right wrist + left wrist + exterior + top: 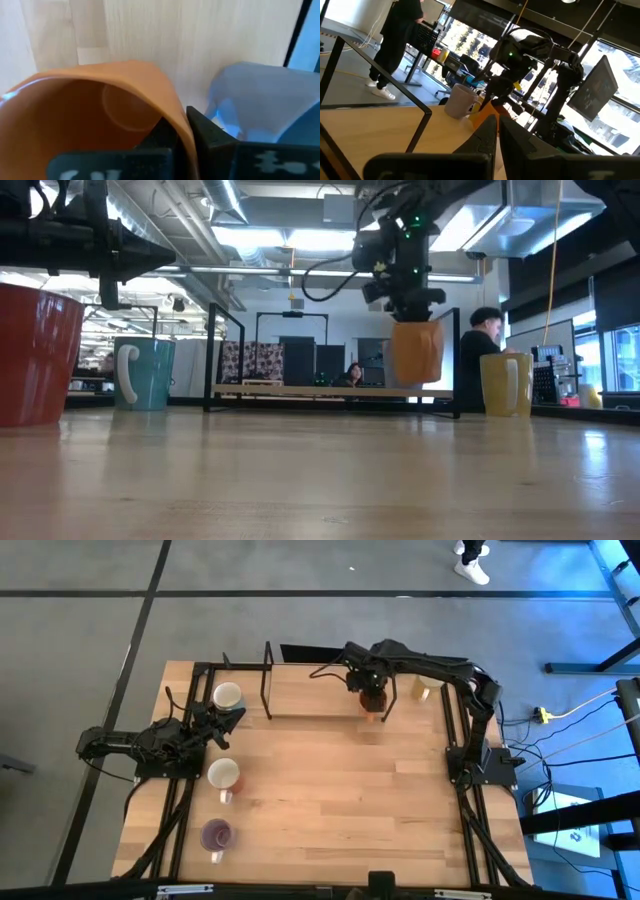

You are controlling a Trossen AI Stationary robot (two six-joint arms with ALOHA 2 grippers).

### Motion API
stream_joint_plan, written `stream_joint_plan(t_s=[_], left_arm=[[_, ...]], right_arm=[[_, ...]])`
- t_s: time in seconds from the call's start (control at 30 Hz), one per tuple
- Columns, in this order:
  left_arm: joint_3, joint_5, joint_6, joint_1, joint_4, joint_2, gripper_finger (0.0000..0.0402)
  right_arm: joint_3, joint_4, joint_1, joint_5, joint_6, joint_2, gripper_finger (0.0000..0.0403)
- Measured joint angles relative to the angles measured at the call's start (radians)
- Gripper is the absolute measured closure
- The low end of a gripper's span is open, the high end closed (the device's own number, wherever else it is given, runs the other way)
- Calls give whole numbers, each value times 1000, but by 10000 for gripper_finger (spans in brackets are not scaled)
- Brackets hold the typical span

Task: Place coffee mugs
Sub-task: Put the light orange mug on the shelf aligned with the blue mug

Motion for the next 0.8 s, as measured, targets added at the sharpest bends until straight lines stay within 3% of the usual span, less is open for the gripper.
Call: stream_joint_plan(t_s=[0.4,0.6,0.8], left_arm=[[0,0,-4,0,1,0,388],[0,0,-5,0,1,0,388],[0,0,-5,0,1,0,388]], right_arm=[[-37,56,0,12,-49,0,385],[-37,81,0,88,-49,0,383],[-37,83,0,72,-54,-1,382]])
